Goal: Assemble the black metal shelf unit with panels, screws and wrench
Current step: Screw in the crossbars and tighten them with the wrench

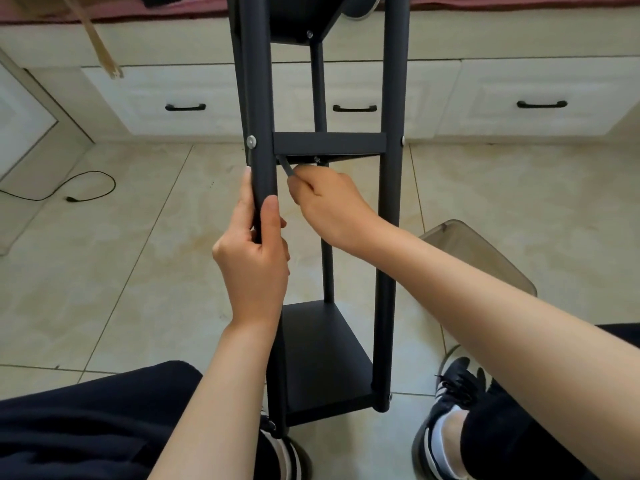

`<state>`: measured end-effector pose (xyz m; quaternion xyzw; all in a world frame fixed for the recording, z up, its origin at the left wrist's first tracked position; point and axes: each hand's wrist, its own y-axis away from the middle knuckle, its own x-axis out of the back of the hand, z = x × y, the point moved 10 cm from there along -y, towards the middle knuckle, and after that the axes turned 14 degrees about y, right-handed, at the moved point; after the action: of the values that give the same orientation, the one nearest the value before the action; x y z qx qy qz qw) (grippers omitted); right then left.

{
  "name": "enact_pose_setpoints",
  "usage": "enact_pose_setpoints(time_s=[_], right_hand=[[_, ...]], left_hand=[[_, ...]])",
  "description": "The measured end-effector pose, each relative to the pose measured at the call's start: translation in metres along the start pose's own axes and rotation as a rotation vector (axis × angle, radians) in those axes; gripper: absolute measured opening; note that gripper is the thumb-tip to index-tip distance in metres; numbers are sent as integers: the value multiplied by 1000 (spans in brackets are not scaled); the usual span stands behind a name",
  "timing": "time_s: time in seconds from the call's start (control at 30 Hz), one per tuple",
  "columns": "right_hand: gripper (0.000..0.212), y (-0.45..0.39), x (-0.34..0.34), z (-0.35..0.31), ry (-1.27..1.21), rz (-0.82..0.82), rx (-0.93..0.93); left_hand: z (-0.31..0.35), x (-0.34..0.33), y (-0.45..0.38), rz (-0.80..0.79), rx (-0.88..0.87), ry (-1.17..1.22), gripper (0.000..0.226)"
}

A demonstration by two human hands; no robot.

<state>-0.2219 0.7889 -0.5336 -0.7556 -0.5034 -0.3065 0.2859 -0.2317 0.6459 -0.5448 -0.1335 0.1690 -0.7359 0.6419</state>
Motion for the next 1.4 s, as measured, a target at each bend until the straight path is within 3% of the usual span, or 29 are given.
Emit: enact_pose_setpoints(time_s=[0.5, 0.93, 1.2, 1.4], right_hand=[[27, -10, -2, -5, 156, 117, 93], [26, -17, -9, -14, 95, 307, 139], [28, -25, -14, -9, 41, 300, 82], [24, -23, -12, 2, -39, 207, 35]], left_hand=[[-1, 2, -1, 4, 5, 6, 45], [-4, 5, -1, -6, -7, 30, 51], [0, 3, -1, -33, -1, 31, 57], [0, -1, 0, -59, 10, 14, 55]])
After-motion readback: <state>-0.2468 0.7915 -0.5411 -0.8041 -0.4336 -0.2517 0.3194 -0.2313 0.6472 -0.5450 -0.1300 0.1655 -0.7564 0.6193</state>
